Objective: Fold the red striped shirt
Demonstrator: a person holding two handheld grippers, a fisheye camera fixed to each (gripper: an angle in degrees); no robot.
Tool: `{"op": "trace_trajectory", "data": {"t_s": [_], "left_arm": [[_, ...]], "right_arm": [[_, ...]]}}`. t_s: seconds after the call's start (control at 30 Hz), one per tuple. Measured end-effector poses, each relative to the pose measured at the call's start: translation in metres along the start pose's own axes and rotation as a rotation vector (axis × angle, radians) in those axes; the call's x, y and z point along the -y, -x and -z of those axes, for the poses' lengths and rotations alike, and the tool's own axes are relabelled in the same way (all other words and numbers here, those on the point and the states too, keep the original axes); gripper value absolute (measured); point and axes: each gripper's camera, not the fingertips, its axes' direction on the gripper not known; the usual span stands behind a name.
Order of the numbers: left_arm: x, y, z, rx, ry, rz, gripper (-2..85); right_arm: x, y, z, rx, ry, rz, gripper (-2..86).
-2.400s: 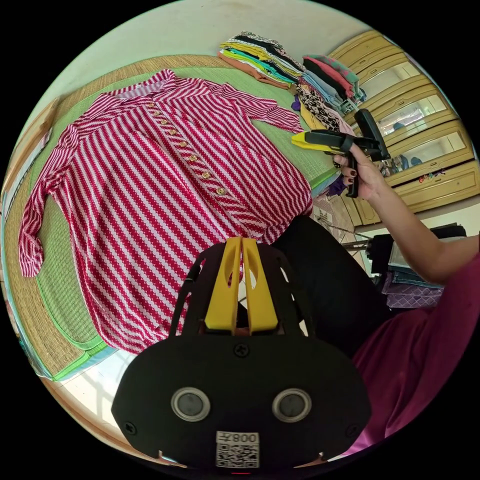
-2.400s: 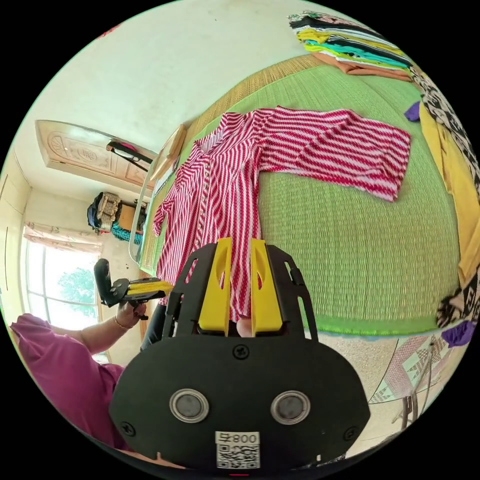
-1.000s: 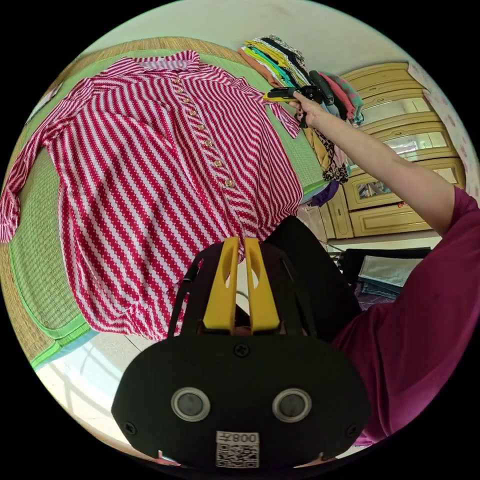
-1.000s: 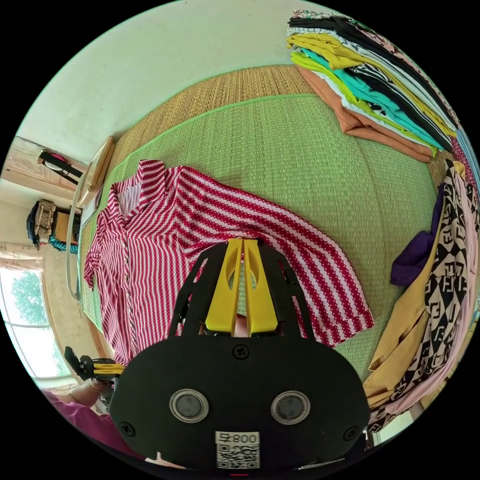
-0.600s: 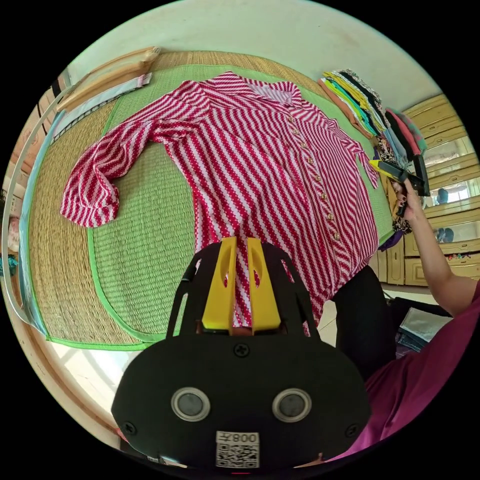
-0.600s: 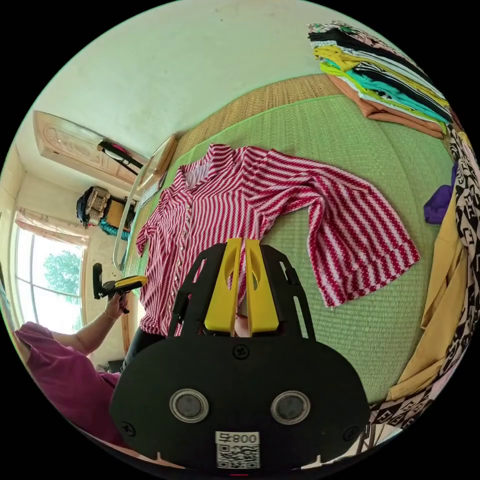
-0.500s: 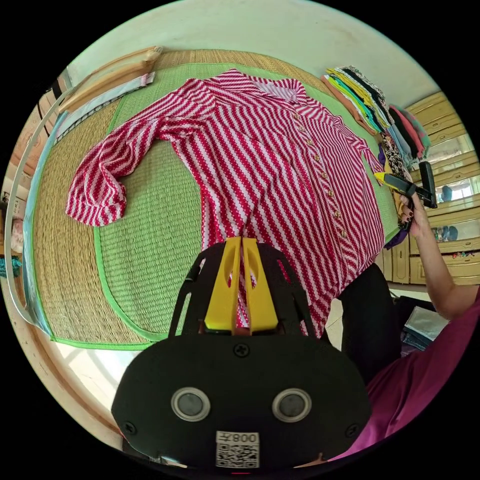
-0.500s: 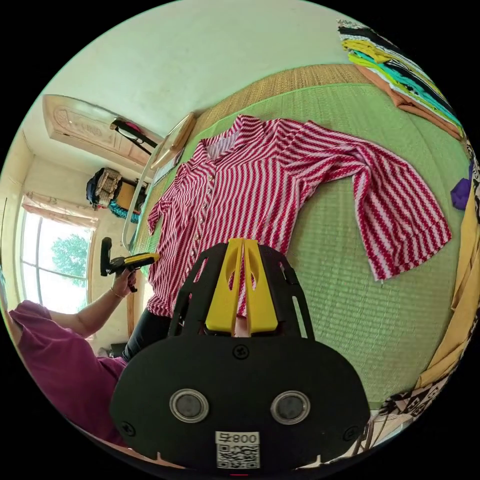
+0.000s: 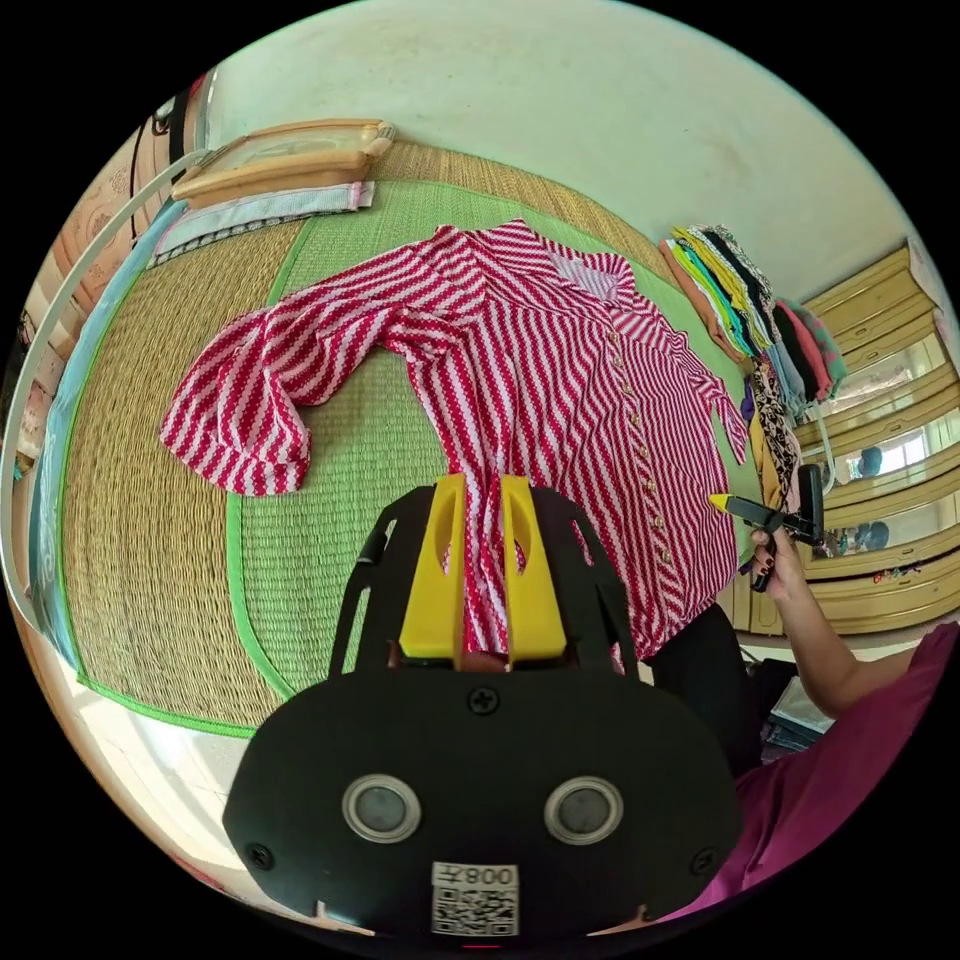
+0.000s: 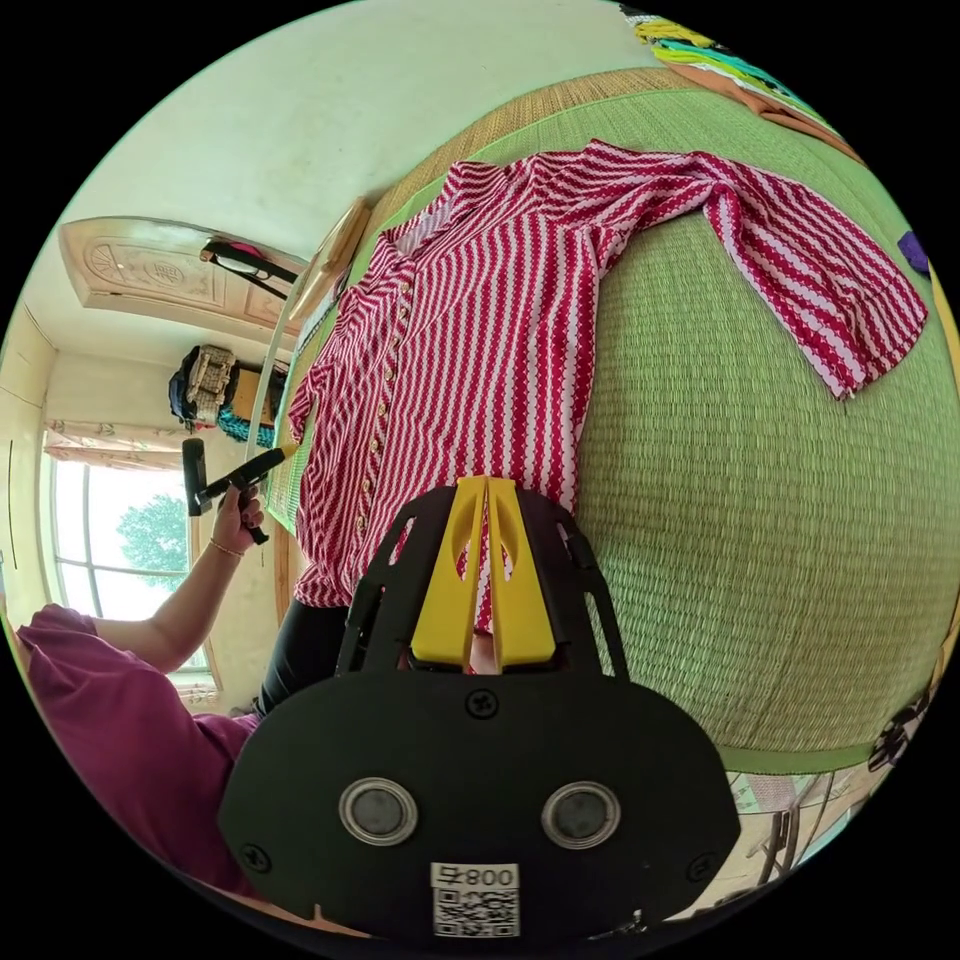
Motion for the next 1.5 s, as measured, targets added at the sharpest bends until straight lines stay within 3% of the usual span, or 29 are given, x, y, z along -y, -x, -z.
{"op": "trace_trajectory", "data": {"t_s": [0.3,0.6,0.7,0.9,1.0,1.23,1.37,1.5], "left_arm": [[0.05,0.024,-0.024,0.167,0.044,0.035,0.9],[0.03,0.033,-0.041,-0.013,-0.005,0.054,1.6],[0.02,0.027,-0.074,0.042,0.101,0.031,1.2],[0.014,0.027,-0.092,-0.006,0.033,0.042,0.5],[0.009,0.02,-0.128,0.033,0.153,-0.007,0.3],[-0.001,0.007,-0.159,-0.024,0.096,-0.001,0.2],[0.006,-0.031,-0.192,-0.125,0.065,-0.109,0.2],[0.027,-0.075,-0.235,-0.241,0.091,-0.236,0.3]], "right_arm": [[-0.002,-0.014,0.015,0.033,-0.006,-0.014,0.0],[-0.006,-0.01,0.035,0.038,-0.032,-0.018,0.0],[-0.013,-0.005,0.04,0.033,-0.028,-0.017,0.0],[-0.033,-0.009,0.046,0.059,-0.038,-0.061,0.0],[-0.041,-0.019,0.04,0.134,-0.031,-0.083,0.1],[-0.05,-0.013,0.047,0.126,-0.02,-0.064,0.2],[-0.05,-0.016,0.074,0.099,-0.122,-0.082,0.7],[-0.042,-0.035,0.122,-0.057,-0.312,-0.151,3.0]]}}
